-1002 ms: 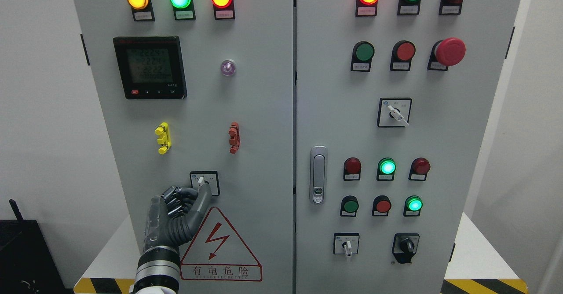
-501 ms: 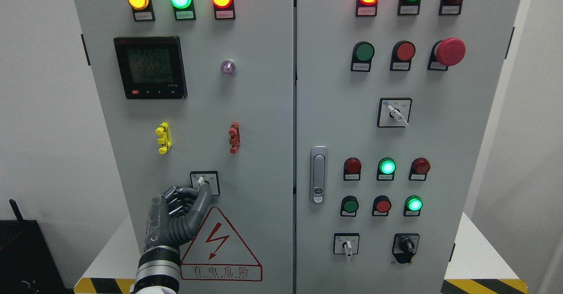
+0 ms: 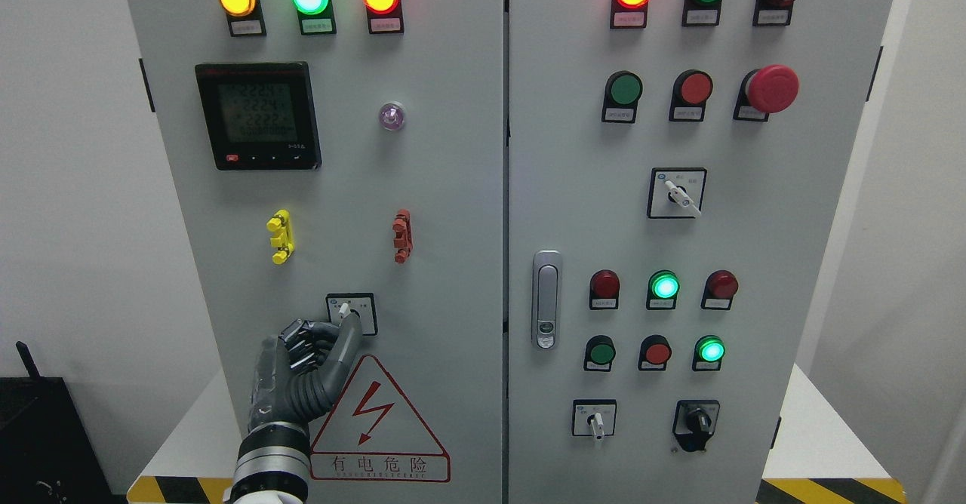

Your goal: Turn on light switch 1

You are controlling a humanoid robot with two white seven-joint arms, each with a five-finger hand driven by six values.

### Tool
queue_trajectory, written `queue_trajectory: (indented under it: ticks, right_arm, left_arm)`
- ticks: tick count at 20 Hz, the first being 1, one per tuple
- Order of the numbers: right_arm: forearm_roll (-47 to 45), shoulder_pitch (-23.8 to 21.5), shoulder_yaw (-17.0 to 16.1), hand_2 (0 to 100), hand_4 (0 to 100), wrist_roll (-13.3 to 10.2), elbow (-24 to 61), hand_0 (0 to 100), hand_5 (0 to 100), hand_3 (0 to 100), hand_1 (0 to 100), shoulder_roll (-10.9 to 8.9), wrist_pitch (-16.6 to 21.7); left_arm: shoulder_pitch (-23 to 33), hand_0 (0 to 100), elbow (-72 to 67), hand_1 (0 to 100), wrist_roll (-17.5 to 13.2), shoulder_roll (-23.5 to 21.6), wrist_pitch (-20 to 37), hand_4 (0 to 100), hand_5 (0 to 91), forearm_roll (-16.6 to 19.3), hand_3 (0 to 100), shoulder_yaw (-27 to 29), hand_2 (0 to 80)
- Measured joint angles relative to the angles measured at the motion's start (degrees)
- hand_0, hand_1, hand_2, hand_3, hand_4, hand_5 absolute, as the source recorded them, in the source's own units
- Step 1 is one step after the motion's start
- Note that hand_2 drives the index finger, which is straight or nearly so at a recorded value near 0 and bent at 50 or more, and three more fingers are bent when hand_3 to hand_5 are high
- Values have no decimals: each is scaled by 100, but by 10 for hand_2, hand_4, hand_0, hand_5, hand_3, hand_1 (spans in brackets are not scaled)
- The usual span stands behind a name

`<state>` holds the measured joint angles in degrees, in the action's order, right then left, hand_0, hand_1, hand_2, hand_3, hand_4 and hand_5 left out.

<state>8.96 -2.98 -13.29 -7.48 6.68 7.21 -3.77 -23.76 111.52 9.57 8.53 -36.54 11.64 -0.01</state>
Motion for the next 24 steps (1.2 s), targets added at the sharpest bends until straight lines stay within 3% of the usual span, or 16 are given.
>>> queue_trajectory:
  ticks: [24]
  right_arm:
    - [0, -1, -1, 0, 0, 0, 0, 304, 0, 0, 0, 0, 0]
  left_arm:
    - [-22, 703, -31, 553, -1, 5, 4, 904, 830, -23, 804, 1, 601]
